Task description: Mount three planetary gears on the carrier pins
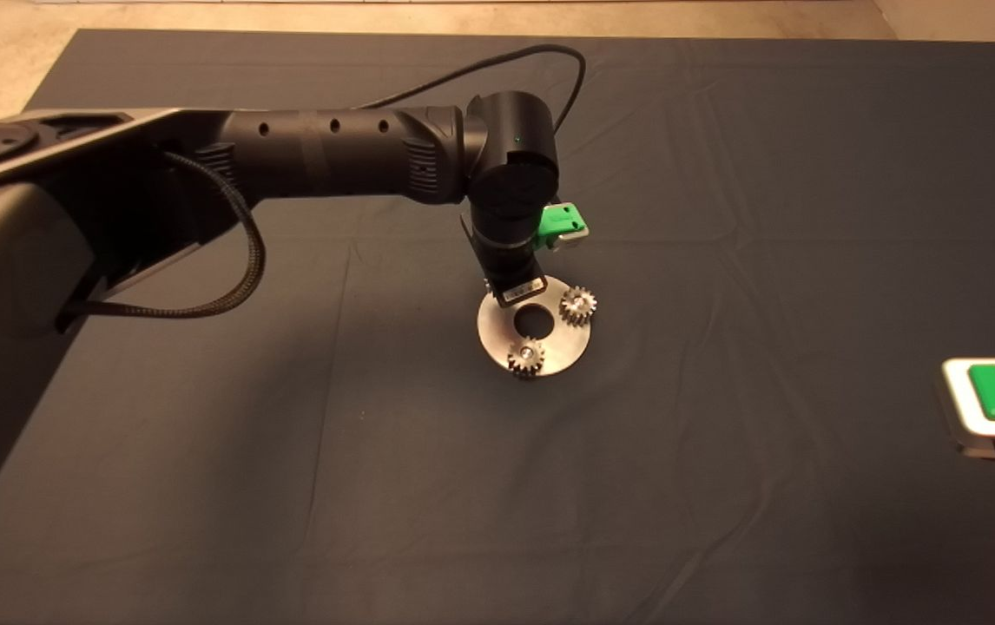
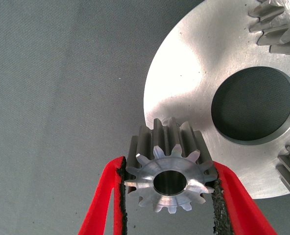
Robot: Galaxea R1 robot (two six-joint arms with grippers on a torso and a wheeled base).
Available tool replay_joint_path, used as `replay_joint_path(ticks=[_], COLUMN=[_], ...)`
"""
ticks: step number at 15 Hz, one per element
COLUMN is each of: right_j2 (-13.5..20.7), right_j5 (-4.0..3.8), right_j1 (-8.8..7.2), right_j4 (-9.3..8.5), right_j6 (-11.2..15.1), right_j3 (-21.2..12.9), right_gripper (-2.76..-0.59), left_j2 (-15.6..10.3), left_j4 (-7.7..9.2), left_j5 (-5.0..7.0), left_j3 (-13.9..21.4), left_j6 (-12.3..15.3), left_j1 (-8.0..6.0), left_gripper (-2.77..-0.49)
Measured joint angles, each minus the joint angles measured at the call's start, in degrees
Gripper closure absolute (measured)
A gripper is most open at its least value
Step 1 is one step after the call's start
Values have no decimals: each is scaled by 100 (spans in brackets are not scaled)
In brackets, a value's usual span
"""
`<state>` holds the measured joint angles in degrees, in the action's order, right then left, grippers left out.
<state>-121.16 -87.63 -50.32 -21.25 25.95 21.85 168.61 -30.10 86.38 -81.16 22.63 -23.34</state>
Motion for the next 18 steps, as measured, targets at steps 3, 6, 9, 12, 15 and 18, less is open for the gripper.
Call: replay_joint_path(ticks=[3,6,9,12,15,18], right_j2=[0,-11,-11,-11,-12,-12], right_j5=[0,-2,0,0,0,0], right_j1=[0,0,0,0,0,0], right_j4=[0,0,1,2,0,0], right_j6=[-21,-22,-40,-40,-40,-41], right_j3=[0,0,1,0,1,1], right_gripper=[-116,-116,-116,-116,-116,-116], left_j2=[13,11,11,11,11,11], left_j4=[-2,-53,-151,-179,-187,-187], left_j5=[-9,-147,-179,-184,-184,-182], left_j3=[-26,-87,-87,-89,-89,-89], left_j6=[6,9,9,9,6,6], left_j1=[0,4,17,28,33,33], left_gripper=[-80,-80,-80,-80,-80,-80])
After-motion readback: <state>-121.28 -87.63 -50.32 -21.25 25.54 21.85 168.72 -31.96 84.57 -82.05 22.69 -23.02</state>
